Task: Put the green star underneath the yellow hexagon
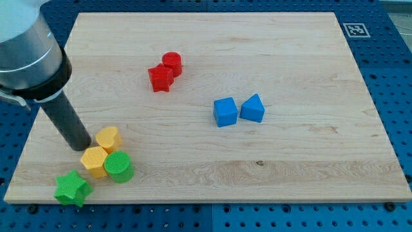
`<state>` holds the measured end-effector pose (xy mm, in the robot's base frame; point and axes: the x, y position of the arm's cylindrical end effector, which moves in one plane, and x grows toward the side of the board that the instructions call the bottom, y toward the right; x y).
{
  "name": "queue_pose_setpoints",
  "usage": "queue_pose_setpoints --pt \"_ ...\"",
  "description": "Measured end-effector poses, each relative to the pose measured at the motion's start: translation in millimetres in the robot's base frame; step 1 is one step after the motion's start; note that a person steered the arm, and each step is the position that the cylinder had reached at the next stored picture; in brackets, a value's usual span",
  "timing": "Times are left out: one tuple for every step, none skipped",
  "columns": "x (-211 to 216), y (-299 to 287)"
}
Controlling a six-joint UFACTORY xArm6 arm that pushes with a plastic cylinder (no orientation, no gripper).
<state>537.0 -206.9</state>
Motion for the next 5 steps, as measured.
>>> queue_pose_setpoints --pt "1 -15" --pt "1 -21" --pt "9 -27" --pt "31 -37" --pt "60 -37"
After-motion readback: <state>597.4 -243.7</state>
